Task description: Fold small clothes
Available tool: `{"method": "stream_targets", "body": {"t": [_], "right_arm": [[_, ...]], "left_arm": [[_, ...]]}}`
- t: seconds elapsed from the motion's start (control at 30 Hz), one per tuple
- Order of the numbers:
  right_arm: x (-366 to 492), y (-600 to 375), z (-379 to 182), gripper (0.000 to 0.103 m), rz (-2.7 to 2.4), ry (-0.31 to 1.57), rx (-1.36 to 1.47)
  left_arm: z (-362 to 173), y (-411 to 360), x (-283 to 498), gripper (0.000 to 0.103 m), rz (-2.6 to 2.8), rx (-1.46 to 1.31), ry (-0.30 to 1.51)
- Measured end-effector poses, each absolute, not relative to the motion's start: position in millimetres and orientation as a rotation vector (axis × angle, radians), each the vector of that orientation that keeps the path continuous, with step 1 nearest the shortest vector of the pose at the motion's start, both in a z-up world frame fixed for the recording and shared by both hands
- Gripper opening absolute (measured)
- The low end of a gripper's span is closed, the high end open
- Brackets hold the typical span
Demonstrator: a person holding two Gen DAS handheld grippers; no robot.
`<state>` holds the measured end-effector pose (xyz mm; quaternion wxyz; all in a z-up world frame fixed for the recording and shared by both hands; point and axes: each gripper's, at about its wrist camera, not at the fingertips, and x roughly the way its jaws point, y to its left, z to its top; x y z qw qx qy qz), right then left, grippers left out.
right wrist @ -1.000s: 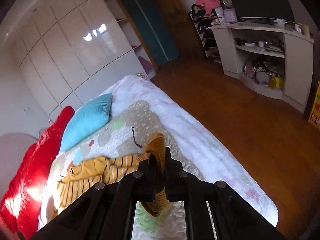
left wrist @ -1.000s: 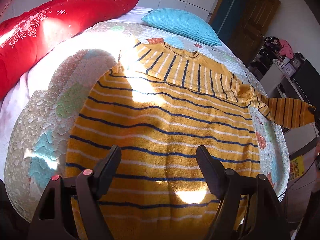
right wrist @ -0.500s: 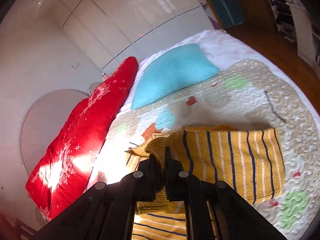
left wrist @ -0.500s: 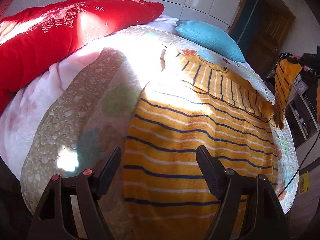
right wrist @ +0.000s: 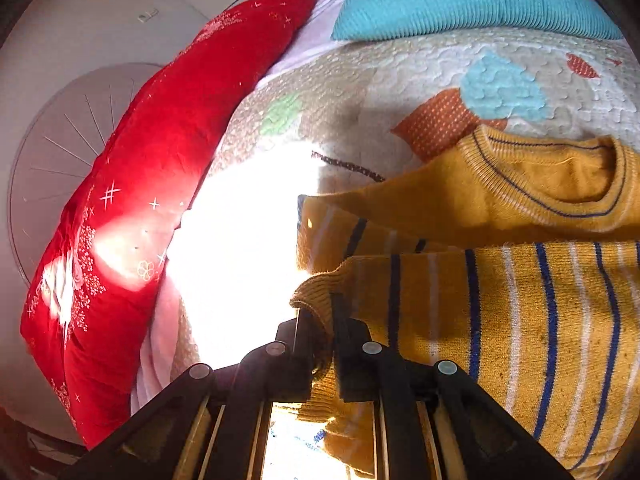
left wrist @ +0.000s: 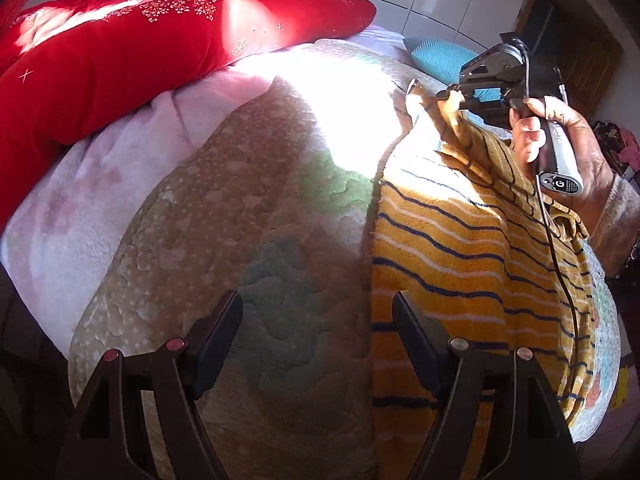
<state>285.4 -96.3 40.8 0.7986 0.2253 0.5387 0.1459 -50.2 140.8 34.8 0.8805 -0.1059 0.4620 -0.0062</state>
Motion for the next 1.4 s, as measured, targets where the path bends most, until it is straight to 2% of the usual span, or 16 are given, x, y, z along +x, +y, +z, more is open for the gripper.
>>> {"method": "stream_targets", "body": {"t": [0.07,0.17,0.37,0.5,0.63,0.77,0.83,0.97,1.07,1.2,1.27,1.4], "right_arm": [[291,-83,23,0.028,0.302,1.203,0.454],[286,-76,32,0.042,0.327,1.169,0.409],[240,-86,79,0.062,0.364,1.086,0.199],[209,-139,71,0.063,0.28,1.109,0.144],[190,-240,43,0.063,0.066,1.146,0.249],[168,-328,28,0.048,-0.01,1.108,0.441],[160,-347,29,0.047,-0.014,1.084,0.496],[149,-347,37,0.05,0.0,1.064,0.518],[127,-328,54,0.059,0.023,1.026,0.494],[86,-311,74,0.061,0.154,0.993,0.492],[63,-301,76,0.065,0.239,1.01,0.483],[15,-284,57,0.066,0.309,1.101,0.367]], "left_arm": [[35,141,-51,0.076,-0.009,-0.216,0.962],[37,140,-51,0.076,-0.003,-0.206,0.961],[38,137,-52,0.076,0.004,-0.211,0.963],[43,123,-54,0.076,-0.014,-0.192,0.955],[48,102,-56,0.076,-0.036,-0.155,0.952],[53,80,-54,0.076,-0.053,-0.102,0.948],[54,70,-54,0.076,-0.056,-0.068,0.947],[55,50,-55,0.076,-0.073,-0.024,0.953],[57,38,-58,0.076,-0.085,0.014,0.949],[57,28,-60,0.076,-0.087,0.057,0.946],[55,26,-59,0.076,-0.088,0.059,0.952],[49,23,-58,0.076,-0.092,0.056,0.97]]}}
